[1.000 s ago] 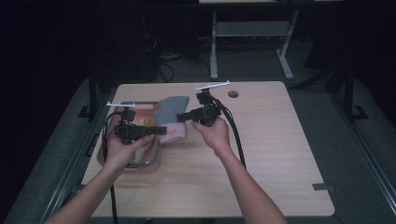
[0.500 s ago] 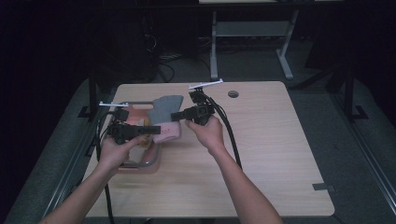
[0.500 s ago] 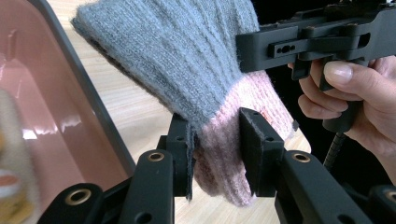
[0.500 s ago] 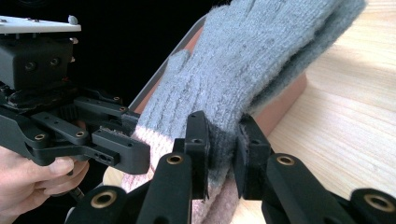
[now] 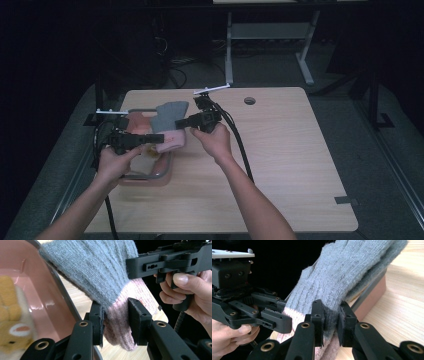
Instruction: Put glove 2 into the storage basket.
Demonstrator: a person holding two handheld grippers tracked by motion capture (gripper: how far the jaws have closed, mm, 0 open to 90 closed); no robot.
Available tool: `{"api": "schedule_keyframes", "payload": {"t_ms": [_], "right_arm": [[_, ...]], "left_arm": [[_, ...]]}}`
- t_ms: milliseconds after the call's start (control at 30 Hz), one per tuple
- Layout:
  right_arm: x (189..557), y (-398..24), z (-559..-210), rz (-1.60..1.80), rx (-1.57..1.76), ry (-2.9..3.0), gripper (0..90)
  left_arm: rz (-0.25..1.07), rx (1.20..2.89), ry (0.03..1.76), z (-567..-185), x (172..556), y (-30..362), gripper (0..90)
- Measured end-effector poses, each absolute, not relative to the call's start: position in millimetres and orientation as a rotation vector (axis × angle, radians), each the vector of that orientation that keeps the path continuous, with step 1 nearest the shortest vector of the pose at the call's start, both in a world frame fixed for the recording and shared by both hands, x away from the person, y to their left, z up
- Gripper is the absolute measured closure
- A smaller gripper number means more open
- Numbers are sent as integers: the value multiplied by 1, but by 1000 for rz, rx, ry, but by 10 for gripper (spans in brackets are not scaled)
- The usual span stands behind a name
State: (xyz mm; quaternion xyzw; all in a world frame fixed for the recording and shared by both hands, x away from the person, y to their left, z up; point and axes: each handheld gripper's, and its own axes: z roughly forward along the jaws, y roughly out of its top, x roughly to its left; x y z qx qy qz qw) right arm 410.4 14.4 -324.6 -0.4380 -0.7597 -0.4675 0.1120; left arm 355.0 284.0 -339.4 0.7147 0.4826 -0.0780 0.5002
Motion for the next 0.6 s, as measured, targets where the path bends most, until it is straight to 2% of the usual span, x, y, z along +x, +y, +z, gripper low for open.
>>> {"api": "schedule_keyframes", "payload": {"t_ms": [600], "right_arm": [[416,50,-326,-1371,-1232,-2229,773]], "left_arm": [[-176,1693,1202,-340,351,317,668]]}}
